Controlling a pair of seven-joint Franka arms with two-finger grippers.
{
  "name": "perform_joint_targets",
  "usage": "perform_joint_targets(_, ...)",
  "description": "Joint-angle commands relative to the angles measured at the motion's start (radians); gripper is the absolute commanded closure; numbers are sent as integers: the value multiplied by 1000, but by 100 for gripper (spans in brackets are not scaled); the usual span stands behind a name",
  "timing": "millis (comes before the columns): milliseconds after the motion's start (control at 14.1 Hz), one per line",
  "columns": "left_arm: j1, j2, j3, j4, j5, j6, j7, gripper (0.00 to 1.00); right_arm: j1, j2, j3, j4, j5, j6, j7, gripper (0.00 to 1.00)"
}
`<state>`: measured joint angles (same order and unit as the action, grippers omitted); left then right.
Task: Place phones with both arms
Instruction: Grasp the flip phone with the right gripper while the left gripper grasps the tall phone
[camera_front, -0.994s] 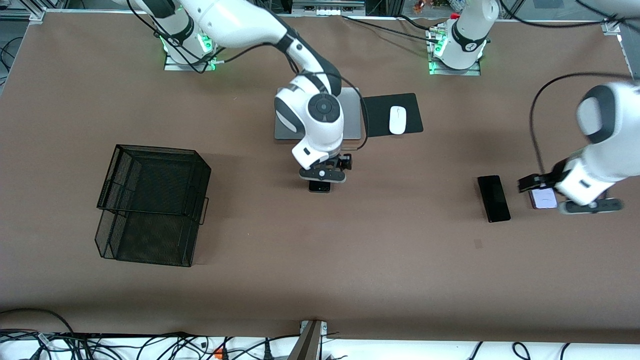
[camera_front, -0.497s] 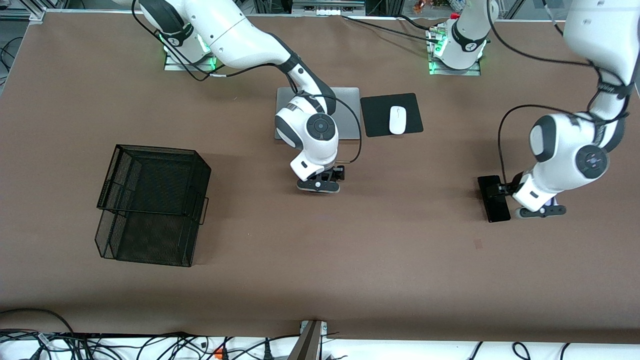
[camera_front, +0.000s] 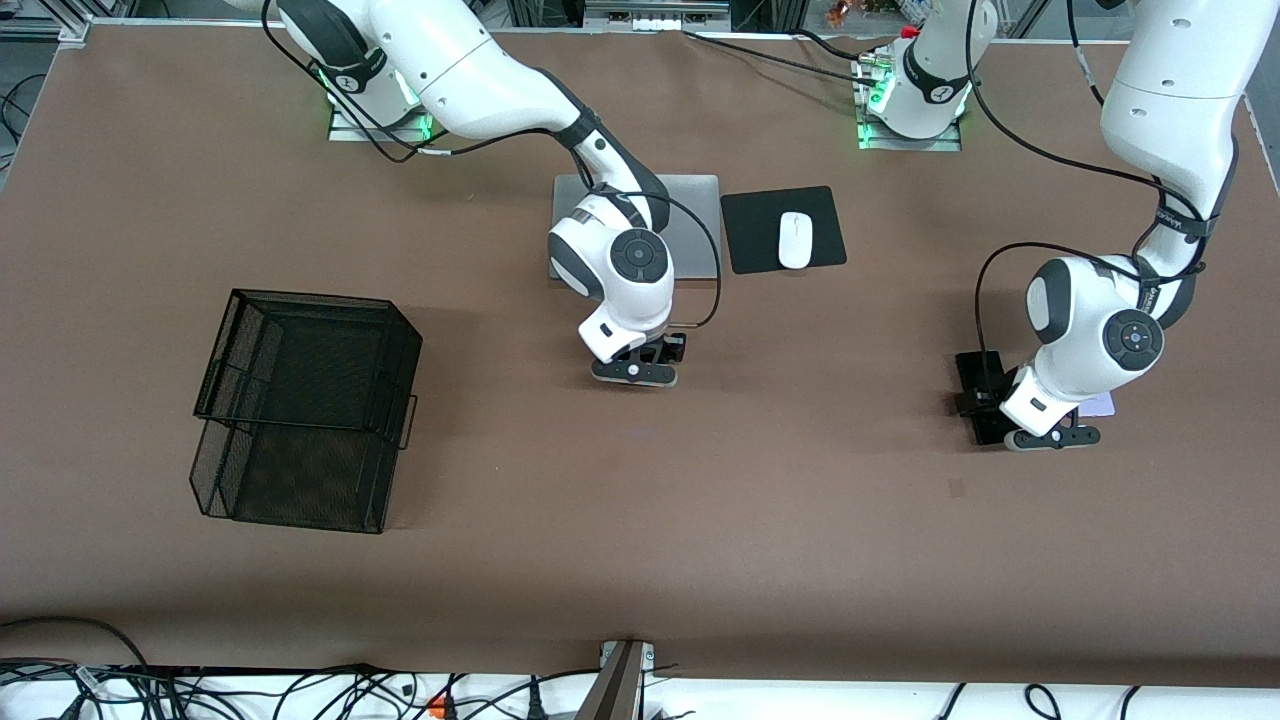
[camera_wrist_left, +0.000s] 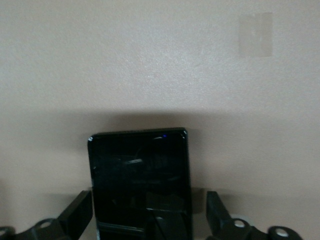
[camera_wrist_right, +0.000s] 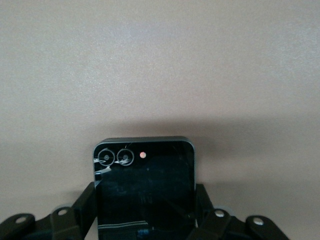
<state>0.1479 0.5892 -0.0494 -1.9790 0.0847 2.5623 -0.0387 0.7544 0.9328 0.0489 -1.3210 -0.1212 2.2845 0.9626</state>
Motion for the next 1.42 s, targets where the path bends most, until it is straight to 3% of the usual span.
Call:
perform_joint_targets(0,15,3,-9,11,33,7,5,0,-4,-12,5,-9,-9,12,-1,85)
perform_joint_targets(213,21,11,-10,5,29,6,-12,0,-10,-63,3,2,-5,-44,-8,87)
perform_joint_targets(284,22,11,-10,3,21,0,-15,10,-15,-93,3,9,-5,-90,-10,87)
perform_joint_targets(426,21,14,-10,3,20,-2,-50,50,-39,-175,3,31,0,-219,-18,87)
perform_joint_targets(568,22,1,-13,8,18,-33,-64,66,-76,-265,3,32,3,-322,-44,87)
perform_joint_targets(781,21,-58,-44,23,18,-112,-75,66,-148,-376,-4,2,14,-472,-152,87)
perform_joint_targets(994,16,-104,-145,136,1,-319,-108,66,-251,-561,-40,-211,31,-468,-318,87)
perform_joint_targets(1136,-11,-98,-220,196,-6,-381,-179,62,-294,-678,-120,-363,67,-419,-491,87)
perform_joint_targets(1349,-129,-53,-277,232,-10,-376,-355,64,-294,-796,-292,-570,97,-295,-718,87)
